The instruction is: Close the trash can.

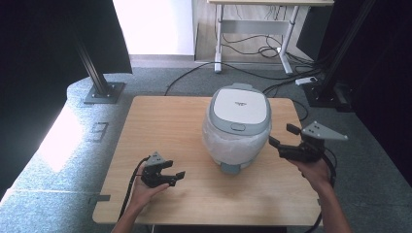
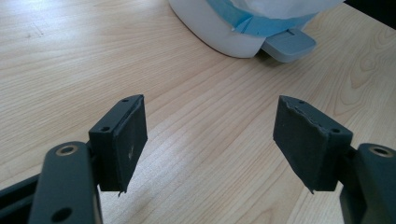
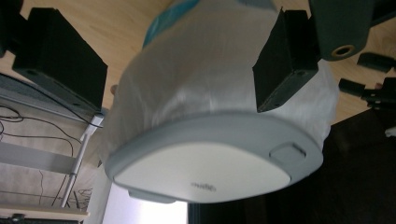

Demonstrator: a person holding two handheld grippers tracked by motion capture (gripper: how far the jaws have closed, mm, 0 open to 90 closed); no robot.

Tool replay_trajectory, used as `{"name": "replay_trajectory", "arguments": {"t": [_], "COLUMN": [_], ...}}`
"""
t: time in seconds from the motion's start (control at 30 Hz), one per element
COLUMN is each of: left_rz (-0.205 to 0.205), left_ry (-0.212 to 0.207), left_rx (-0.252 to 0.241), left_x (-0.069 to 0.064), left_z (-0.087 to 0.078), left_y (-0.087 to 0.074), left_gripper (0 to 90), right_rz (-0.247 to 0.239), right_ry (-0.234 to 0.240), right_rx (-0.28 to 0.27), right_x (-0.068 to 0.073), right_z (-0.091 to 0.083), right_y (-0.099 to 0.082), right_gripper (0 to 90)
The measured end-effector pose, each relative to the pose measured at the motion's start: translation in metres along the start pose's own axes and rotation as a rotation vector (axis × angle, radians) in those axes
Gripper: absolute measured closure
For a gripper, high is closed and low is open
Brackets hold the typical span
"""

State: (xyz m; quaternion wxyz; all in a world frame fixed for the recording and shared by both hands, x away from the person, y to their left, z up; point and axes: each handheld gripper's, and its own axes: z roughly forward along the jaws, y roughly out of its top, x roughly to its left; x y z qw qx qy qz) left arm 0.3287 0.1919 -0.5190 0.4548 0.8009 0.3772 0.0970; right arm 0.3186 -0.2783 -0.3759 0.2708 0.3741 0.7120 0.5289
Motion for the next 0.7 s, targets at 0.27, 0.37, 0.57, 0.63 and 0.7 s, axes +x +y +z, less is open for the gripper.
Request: {"name": "replay_trajectory", "arguments": {"t": [0.27,0.37,0.57,0.63,0.7], "left_rz": [-0.009,-0.012,-0.013,-0.011,-0.013], "left_ry": [0.008,0.011,0.014,0.015,0.016], "left_rx": [0.003,0.001,0.002,0.002,-0.001], "left_x": [0.003,0.003,0.004,0.004,0.004], "left_z": [0.000,0.000,0.001,0.000,0.000], "left_y": [-0.001,-0.001,-0.002,-0.002,-0.001], "left_gripper": [25.8,25.8,25.8,25.7,25.7], "right_rz": [0.060,0.077,0.089,0.086,0.090], "right_ry": [-0.001,-0.008,-0.018,-0.021,-0.023], "right_rx": [0.029,0.049,0.083,0.080,0.075], "right_x": [-0.006,-0.007,-0.009,-0.009,-0.009], "right_z": [-0.015,-0.014,-0.012,-0.013,-0.014], "right_y": [-0.069,-0.090,-0.110,-0.111,-0.112], "right_gripper": [17.9,18.0,18.0,18.0,18.0]}}
